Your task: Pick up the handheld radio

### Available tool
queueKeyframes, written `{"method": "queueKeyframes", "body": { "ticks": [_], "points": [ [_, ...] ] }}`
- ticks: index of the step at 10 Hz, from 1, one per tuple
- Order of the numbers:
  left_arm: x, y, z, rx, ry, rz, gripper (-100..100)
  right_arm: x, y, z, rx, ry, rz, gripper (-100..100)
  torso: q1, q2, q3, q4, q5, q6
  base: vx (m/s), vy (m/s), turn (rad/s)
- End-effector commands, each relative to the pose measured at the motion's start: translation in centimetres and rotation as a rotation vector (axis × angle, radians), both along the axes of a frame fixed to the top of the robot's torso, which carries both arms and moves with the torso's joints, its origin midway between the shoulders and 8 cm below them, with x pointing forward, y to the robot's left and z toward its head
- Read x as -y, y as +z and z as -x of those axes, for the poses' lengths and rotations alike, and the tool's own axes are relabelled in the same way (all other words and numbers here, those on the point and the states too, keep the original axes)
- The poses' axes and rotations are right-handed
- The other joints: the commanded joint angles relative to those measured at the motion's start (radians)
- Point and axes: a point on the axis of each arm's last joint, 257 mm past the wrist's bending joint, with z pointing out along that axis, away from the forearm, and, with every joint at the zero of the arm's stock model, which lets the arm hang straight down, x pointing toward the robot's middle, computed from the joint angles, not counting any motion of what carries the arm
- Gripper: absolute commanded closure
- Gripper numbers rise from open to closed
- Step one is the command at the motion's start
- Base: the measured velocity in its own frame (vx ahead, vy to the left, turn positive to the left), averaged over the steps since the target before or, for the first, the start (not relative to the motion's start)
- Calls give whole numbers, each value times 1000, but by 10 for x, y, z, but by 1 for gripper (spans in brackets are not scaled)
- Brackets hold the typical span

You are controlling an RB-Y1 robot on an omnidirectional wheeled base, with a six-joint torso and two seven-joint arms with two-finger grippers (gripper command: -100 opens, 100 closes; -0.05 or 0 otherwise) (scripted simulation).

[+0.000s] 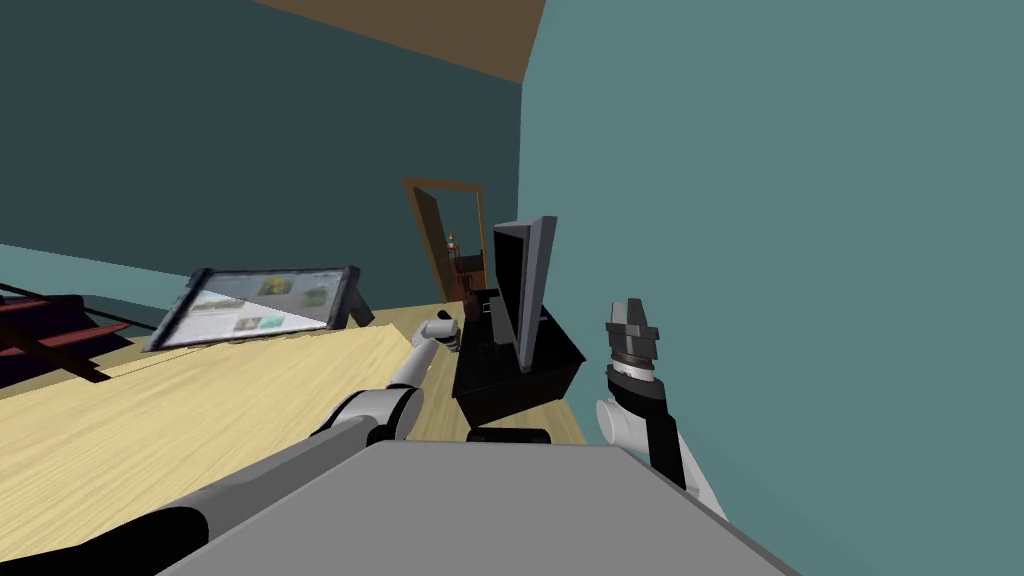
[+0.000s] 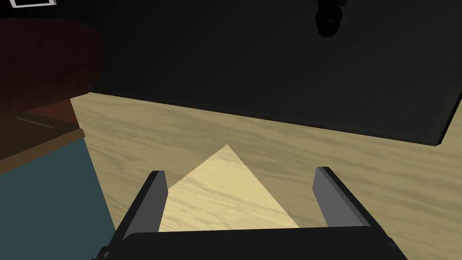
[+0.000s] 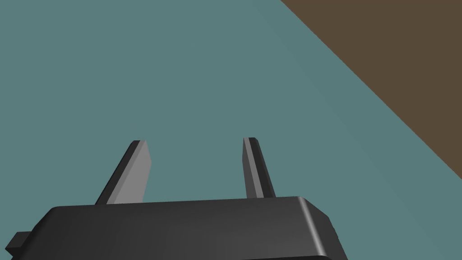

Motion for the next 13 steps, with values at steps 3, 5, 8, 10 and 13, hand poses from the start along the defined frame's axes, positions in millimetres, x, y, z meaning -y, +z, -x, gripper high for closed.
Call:
{"method": "queueKeyframes", "body": {
  "ticks": [3,5,8,10,13],
  "points": [
    [9,-16,23,-133,9,40,-100,0,0,0,0,0,0,0,-1,-1,0,0,0,-1,32,-83,-137],
    [12,-20,31,-175,12,53,-100,0,0,0,0,0,0,0,1,0,0,0,0,-1,21,-49,-101],
    [18,-27,49,-267,17,83,-100,0,0,0,0,0,0,0,0,1,0,0,0,0,16,-73,-134],
    [19,-28,50,-270,17,85,-100,0,0,0,0,0,0,0,1,1,1,0,0,-1,10,-40,-29],
    [20,-41,56,-275,16,87,-100,0,0,0,0,0,0,0,5,2,1,0,1,-1,4,-5,9]
  ]
}}
